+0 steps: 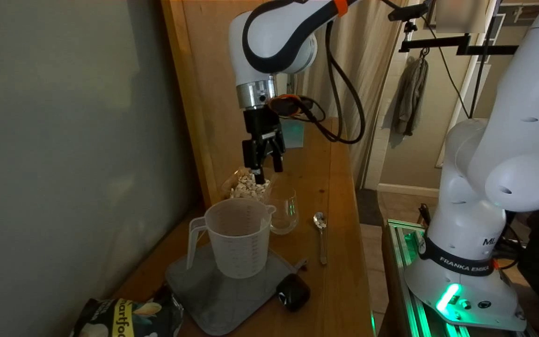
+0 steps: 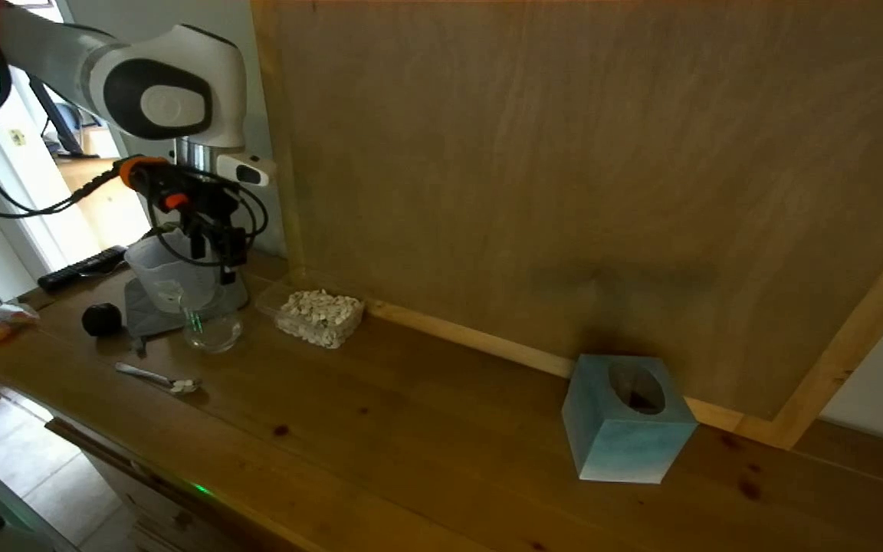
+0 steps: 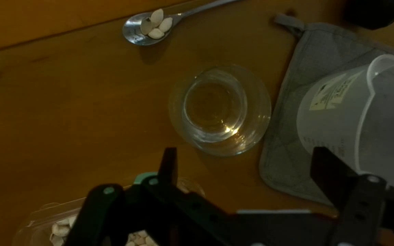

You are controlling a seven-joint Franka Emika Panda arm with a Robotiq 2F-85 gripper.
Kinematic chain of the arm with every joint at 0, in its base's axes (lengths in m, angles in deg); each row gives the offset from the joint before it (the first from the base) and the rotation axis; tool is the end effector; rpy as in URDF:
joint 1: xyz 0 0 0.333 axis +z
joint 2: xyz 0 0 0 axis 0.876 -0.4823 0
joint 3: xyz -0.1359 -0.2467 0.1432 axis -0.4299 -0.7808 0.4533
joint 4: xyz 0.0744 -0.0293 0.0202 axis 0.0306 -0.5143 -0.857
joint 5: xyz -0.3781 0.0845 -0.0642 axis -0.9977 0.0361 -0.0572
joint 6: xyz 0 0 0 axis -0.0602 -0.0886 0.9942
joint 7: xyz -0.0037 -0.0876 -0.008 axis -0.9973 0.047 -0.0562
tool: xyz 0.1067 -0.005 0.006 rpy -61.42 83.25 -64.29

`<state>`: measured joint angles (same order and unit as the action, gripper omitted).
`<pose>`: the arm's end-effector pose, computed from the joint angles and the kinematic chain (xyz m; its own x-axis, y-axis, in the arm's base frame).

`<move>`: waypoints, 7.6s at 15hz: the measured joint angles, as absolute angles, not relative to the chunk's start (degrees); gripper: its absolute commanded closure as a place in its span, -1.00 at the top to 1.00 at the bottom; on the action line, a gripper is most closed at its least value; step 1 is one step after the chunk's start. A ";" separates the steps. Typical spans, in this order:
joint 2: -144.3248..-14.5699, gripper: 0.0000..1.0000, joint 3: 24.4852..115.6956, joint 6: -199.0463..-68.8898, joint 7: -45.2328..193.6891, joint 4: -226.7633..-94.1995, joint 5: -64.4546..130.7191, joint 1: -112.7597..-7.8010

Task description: Pour the contents from the glass cup into the jar

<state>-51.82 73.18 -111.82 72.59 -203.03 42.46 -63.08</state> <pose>0.4495 -0.0145 0.3919 0.9582 -0.1960 -0.2085 -0.2152 -0.9738 -0.0735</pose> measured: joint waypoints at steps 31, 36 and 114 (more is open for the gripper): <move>-47.82 0.51 75.04 -121.51 53.52 -211.88 45.83 -63.18; -47.82 -0.04 75.04 -121.51 53.17 -211.91 45.75 -63.38; -44.81 -0.98 81.92 -107.21 75.52 -198.56 32.97 -55.36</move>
